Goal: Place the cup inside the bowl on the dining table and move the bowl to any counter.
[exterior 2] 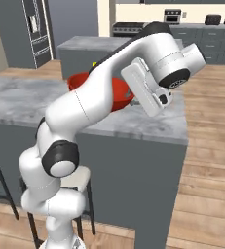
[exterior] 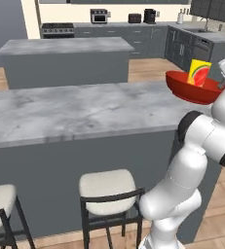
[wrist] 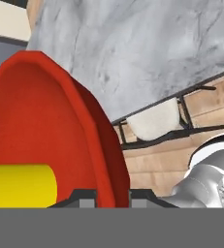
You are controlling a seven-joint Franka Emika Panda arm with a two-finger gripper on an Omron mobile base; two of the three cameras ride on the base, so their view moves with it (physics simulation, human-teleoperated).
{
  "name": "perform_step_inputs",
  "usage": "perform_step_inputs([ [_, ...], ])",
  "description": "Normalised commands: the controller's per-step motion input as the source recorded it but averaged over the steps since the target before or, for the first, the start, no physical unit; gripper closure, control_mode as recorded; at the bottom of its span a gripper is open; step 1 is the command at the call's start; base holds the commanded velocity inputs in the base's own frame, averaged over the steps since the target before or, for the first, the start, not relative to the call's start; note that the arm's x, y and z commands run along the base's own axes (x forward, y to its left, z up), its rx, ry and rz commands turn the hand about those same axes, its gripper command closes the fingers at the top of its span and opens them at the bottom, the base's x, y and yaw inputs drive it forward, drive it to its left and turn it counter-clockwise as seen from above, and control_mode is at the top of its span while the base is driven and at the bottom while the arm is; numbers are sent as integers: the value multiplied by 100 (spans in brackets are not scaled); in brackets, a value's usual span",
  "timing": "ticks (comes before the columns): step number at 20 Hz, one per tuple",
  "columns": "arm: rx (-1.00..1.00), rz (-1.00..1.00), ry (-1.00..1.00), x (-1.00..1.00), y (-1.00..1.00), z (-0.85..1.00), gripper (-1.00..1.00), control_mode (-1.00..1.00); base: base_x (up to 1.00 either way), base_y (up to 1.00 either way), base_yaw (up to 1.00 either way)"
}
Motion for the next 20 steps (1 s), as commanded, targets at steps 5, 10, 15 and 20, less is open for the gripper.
perform_step_inputs([
  [5,0,0,0,0,0,0,100,100,-2,-97,0],
  [10,0,0,0,0,0,0,100,100,0,-86,0],
  [15,0,0,0,0,0,0,100,100,0,-87,0],
  [20,0,0,0,0,0,0,100,100,0,-79,0],
])
